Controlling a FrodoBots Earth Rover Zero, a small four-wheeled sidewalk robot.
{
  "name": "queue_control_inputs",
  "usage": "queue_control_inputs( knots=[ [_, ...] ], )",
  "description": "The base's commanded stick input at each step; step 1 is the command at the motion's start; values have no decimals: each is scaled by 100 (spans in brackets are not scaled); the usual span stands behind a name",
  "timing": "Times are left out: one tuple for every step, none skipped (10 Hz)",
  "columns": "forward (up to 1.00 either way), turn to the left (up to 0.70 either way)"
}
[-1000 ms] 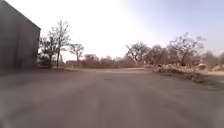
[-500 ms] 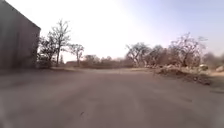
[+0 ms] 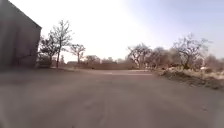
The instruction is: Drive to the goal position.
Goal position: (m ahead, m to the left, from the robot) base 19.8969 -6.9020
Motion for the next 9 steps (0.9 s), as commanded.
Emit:
queue_control_inputs(
  knots=[
    [70, -35],
    [70, -35],
    [70, -23],
    [70, -6],
    [70, 0],
    [70, 0],
    [70, 0],
    [70, 0],
    [70, 0]
  ],
)
